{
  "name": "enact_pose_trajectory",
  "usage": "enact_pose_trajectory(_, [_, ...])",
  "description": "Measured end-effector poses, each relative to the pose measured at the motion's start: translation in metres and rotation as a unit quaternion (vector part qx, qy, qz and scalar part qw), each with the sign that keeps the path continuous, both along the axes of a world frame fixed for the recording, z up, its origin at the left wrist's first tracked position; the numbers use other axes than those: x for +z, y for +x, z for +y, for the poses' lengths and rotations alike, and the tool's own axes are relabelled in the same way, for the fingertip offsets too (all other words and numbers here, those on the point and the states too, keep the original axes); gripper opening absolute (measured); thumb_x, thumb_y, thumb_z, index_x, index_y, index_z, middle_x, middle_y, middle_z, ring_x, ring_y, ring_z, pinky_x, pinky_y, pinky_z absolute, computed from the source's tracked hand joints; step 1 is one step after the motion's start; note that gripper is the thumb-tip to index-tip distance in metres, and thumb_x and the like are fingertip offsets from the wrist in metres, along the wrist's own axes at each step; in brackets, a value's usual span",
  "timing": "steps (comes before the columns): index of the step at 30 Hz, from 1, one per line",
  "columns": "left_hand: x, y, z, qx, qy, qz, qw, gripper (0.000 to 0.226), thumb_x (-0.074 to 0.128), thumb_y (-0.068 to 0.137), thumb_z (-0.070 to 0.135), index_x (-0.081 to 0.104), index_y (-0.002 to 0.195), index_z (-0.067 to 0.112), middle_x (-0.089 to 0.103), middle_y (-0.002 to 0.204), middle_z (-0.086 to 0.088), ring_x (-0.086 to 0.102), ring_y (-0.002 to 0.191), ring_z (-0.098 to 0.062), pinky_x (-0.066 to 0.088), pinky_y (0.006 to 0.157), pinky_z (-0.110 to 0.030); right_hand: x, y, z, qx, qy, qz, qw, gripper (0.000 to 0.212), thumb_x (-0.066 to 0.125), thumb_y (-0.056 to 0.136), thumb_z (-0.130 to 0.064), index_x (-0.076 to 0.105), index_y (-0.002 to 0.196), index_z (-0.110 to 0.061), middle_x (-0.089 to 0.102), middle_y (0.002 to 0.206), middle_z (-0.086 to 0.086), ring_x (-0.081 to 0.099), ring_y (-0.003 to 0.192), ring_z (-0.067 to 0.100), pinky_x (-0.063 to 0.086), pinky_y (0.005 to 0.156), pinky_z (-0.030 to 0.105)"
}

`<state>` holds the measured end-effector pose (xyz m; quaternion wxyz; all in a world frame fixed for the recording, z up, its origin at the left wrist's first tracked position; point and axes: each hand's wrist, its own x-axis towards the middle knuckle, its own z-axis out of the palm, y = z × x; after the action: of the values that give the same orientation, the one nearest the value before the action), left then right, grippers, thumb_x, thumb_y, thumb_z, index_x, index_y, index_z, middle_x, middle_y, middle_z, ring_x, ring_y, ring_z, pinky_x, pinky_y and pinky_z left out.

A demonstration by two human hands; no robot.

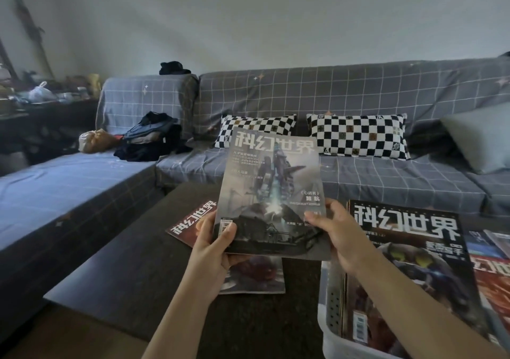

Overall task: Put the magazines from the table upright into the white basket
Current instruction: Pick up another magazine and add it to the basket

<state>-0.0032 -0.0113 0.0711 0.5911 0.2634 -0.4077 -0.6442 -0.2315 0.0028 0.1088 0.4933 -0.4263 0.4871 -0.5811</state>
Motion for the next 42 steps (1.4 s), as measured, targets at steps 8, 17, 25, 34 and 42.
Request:
enact_pose_trajectory(8, [0.026,-0.062,0.041,-0.068,-0.015,-0.101,0.992,0.047,0.070,0.078,0.019,0.057,0.123,0.023,0.072,0.111,-0.010,0.070,0.100,-0.029,0.060,0.074,-0.040,0.013,-0.070,0.066,-0.053,-0.035,-0.027,0.998,0.026,0.063,0.084,-0.004,0.059,0.101,-0.024,0.074,0.088,0.007,0.071,0.083,0.027,0.055,0.067,0.037])
enact_pose_trajectory(17, [0.030,-0.151,0.050,-0.053,-0.058,-0.246,0.966,0.027,0.056,0.092,0.001,0.054,0.115,0.016,0.072,0.103,-0.006,0.070,0.096,-0.023,0.058,0.080,-0.035,-0.002,-0.150,0.123,-0.129,0.000,0.050,0.990,0.025,0.062,0.086,-0.009,0.060,0.100,-0.030,0.071,0.098,0.006,0.066,0.093,0.024,0.052,0.080,0.042])
enact_pose_trajectory(25, [0.004,-0.183,0.051,-0.007,-0.069,-0.295,0.953,0.026,0.051,0.097,0.009,0.058,0.119,0.022,0.071,0.107,0.003,0.069,0.088,-0.005,0.053,0.064,-0.016,-0.035,-0.165,0.145,-0.146,0.046,0.106,0.983,0.034,0.057,0.088,-0.004,0.057,0.116,-0.023,0.069,0.105,0.000,0.064,0.099,0.020,0.049,0.088,0.041])
enact_pose_trajectory(34, [-0.026,-0.187,0.055,0.075,-0.124,-0.519,0.842,0.051,0.056,0.095,0.018,0.042,0.143,0.031,0.058,0.105,0.000,0.057,0.081,-0.005,0.039,0.062,-0.012,-0.053,-0.147,0.151,-0.233,0.111,0.365,0.894,0.055,0.061,0.087,-0.014,0.040,0.138,-0.015,0.040,0.138,0.007,0.045,0.119,0.019,0.041,0.097,0.032])
enact_pose_trajectory(42, [-0.034,-0.190,0.052,0.113,-0.121,-0.521,0.838,0.043,0.060,0.093,0.019,0.055,0.135,0.016,0.054,0.122,0.001,0.058,0.104,-0.010,0.048,0.095,-0.026,-0.063,-0.145,0.144,-0.265,0.115,0.367,0.884,0.057,0.064,0.084,-0.013,0.040,0.136,-0.012,0.037,0.134,0.010,0.036,0.123,0.023,0.037,0.101,0.035])
